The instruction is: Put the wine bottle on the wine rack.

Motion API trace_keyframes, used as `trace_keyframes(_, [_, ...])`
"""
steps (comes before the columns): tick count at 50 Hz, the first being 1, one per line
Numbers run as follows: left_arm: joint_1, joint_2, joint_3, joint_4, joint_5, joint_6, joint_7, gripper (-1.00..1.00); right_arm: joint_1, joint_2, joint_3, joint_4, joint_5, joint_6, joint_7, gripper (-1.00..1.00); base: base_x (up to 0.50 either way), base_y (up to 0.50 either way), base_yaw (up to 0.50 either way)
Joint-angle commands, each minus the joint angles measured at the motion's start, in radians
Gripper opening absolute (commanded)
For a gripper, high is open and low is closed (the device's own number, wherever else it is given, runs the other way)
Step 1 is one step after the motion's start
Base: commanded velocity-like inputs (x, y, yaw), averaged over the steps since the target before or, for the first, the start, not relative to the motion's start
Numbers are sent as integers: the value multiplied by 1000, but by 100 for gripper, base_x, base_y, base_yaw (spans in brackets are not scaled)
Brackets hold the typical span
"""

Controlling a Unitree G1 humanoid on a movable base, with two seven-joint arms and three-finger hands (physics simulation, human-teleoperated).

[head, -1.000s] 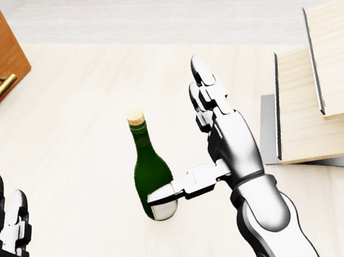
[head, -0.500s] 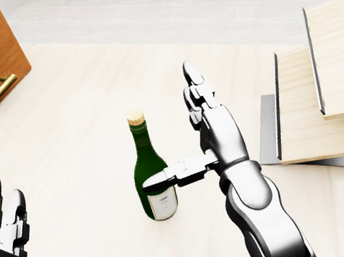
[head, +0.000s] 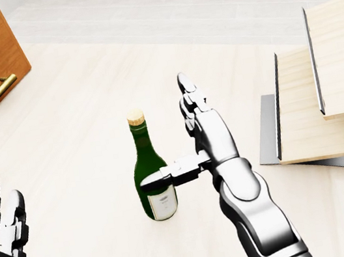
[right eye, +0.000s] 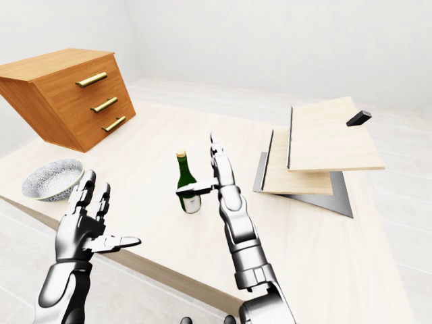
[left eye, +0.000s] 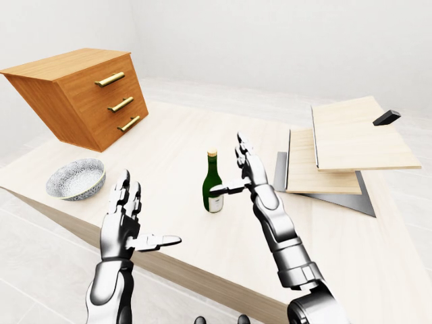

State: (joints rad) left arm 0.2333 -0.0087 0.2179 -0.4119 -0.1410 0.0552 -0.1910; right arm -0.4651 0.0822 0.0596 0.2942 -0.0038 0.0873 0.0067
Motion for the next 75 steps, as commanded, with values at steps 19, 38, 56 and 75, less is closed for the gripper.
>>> trace_keyframes(19, [15, -7, 1, -40, -7, 10, -11, 100, -113, 9, -16, 156, 4, 0, 1, 100, 0, 0, 0])
trace_keyframes(38, [6, -6, 11, -46, -20, 31, -12, 100, -202, 19, -27, 312, 26, -54, -10, 100, 0, 0, 0])
trace_keyframes(56, [3, -5, 12, -60, -29, 32, -13, 100, -300, 32, -37, 490, 32, -122, -11, 100, 0, 0, 0])
trace_keyframes(75, [10, -4, 23, -56, -35, 32, -20, 100, -354, 57, -36, 565, 38, -161, -10, 40, 0, 0, 0])
